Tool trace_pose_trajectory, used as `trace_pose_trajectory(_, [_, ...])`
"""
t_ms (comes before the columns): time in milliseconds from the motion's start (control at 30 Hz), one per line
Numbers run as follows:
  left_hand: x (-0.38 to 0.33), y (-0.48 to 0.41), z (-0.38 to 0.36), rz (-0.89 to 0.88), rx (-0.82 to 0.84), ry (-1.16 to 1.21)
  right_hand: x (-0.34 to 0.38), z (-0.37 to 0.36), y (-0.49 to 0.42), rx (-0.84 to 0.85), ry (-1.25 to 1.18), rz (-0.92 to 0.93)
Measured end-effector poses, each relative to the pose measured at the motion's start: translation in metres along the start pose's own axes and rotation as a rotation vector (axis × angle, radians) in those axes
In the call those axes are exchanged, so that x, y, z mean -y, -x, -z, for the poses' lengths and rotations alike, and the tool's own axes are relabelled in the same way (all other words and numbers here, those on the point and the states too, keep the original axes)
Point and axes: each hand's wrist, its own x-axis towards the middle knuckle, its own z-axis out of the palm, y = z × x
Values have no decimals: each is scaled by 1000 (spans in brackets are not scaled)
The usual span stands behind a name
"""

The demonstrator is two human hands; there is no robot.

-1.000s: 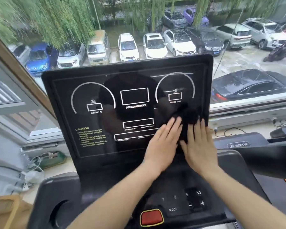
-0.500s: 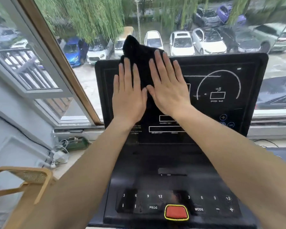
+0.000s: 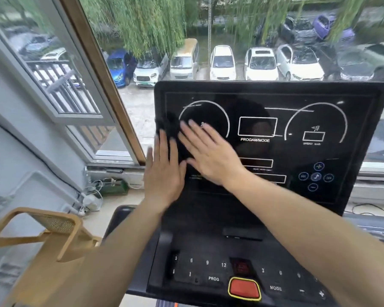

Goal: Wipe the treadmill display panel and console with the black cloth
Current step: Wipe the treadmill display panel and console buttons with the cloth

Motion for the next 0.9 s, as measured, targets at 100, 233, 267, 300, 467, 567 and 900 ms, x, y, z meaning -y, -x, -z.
trace_pose_trajectory(100, [-14, -67, 37, 37, -96, 46, -45, 24, -33, -36, -44, -165])
trace_pose_trajectory(233, [-60, -79, 41, -48, -115, 65, -81, 19, 11, -6, -66, -251])
trace_pose_trajectory(267, [-73, -74, 38, -65, -110, 61, -86, 13, 26, -1, -80, -266])
trace_pose_trajectory(300, [-92, -72, 34, -89, -111, 69, -97, 8, 42, 4, -82, -291])
trace_pose_trajectory(467, [-202, -82, 37, -236, -140, 93, -167, -1, 118, 69, -77, -543])
trace_pose_trajectory(567, [-260, -89, 39, -340, -143, 81, -198, -5, 161, 171, -88, -708])
trace_pose_trajectory(900, [-172, -58, 26, -422, -68, -4, -104, -11, 134, 126, -177, -739])
